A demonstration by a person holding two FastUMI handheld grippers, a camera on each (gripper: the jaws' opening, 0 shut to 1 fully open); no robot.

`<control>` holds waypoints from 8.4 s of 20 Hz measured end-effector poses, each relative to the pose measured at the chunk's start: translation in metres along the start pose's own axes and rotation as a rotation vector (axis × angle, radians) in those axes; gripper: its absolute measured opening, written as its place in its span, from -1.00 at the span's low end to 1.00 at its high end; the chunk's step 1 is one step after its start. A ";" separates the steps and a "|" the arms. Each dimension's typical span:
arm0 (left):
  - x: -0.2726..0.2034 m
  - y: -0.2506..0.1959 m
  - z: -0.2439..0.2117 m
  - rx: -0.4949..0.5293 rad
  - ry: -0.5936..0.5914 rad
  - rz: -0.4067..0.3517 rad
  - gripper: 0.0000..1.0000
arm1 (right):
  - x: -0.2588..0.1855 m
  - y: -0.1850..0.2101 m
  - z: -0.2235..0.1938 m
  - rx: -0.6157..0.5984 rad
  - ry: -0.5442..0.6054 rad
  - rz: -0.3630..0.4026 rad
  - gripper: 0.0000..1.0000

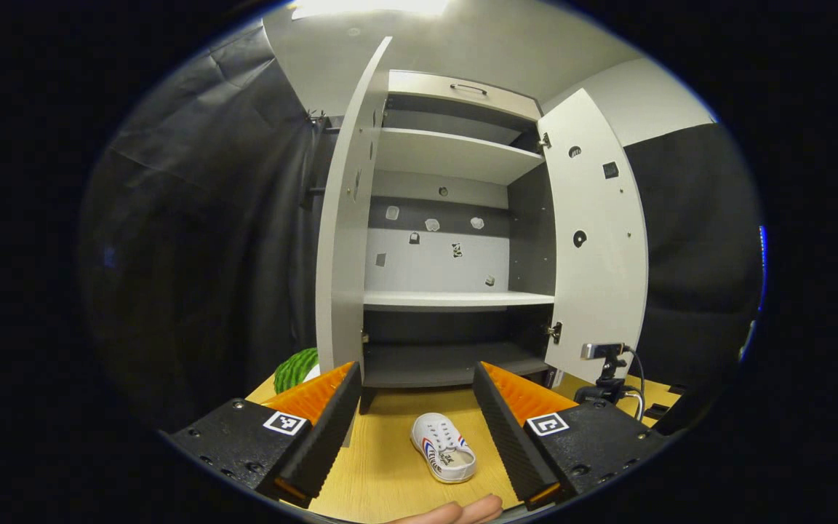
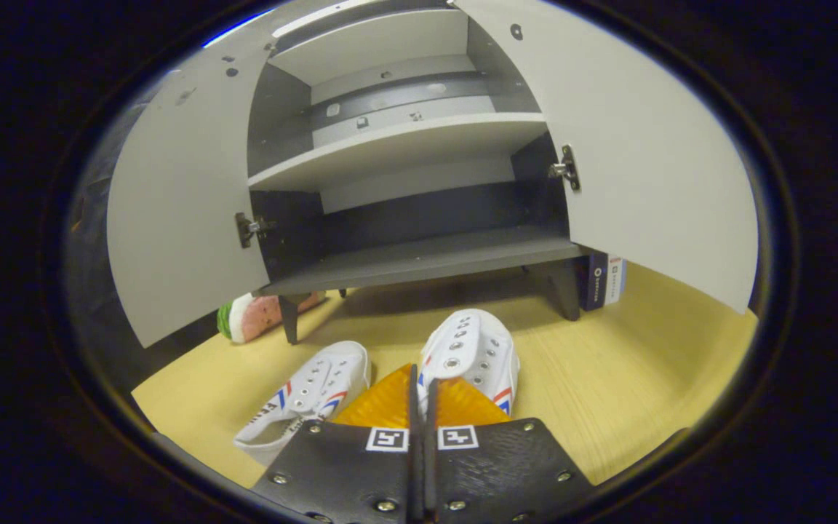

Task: Grab one shoe with the right hand and put it into the shoe cabinet, grab the other shoe with the left hand and put it into the shoe cabinet; then close the right door with the right hand and the left door with the left hand.

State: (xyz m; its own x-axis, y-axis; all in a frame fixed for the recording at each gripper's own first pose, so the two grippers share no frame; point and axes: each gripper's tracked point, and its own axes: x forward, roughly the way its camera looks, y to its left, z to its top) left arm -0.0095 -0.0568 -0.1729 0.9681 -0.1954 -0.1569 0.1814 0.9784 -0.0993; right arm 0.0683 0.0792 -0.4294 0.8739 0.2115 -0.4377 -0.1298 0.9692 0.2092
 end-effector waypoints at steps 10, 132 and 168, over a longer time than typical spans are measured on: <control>0.019 0.002 -0.013 -0.005 0.023 0.010 0.89 | -0.036 0.015 0.167 -0.147 -0.199 0.021 -0.99; 0.290 -0.014 0.205 -0.064 0.084 0.141 -0.97 | -0.160 -0.047 0.173 -0.104 -0.378 -0.075 0.96; 0.180 -0.015 0.139 0.143 0.080 0.105 0.96 | -0.194 0.000 0.189 -0.082 -0.428 0.062 0.96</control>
State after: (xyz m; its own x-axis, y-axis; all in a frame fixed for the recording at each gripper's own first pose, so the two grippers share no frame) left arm 0.1860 -0.0972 -0.0630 0.9673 -0.0909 -0.2370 0.1082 0.9922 0.0613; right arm -0.0129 0.0145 -0.1785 0.9765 0.2146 -0.0214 -0.2093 0.9668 0.1463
